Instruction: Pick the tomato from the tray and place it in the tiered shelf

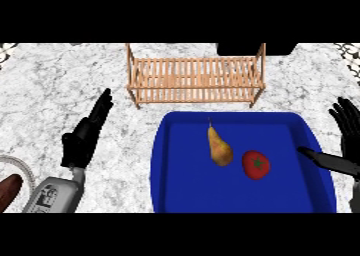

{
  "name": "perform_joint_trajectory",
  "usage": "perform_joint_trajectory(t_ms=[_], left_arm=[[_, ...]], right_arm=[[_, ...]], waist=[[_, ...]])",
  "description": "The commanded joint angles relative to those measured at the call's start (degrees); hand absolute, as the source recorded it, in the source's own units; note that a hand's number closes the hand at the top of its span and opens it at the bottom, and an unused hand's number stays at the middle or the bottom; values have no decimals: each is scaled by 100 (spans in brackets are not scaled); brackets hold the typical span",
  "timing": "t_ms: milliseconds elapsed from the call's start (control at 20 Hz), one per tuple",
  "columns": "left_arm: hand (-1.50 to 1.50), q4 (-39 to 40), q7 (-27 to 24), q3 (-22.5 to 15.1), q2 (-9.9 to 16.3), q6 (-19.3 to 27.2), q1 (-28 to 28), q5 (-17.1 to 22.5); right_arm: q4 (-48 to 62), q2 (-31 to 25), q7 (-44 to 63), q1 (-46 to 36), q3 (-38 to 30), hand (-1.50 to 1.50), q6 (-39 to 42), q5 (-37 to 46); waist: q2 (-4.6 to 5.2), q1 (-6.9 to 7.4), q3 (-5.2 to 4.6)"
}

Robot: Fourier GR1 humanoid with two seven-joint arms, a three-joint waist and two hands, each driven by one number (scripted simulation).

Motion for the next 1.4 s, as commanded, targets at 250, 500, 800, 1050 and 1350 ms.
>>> perform_joint_trajectory(t_ms=[250,500,800,1050,1350], left_arm=[[0,-160,-156,-47,-64,-8,373,-142],[0,10,-72,72,-50,-149,159,-61],[0,-320,369,121,14,-162,-41,-44],[0,171,-179,157,-137,-120,44,-226],[0,-271,178,237,-104,-325,263,-247]], right_arm=[[-1690,-1093,1369,608,685,-150,660,686],[-2762,-1538,3171,59,1112,-150,660,1036],[-3523,-2348,4653,-290,1677,-150,1447,1420],[-4349,-2303,5743,-203,2005,-150,1561,1862],[-5215,-1608,6501,156,2337,-150,1625,2447]], waist=[[-30,-29,-14],[-30,-9,-20],[-36,43,-19],[-12,19,-12],[-16,20,-5]])
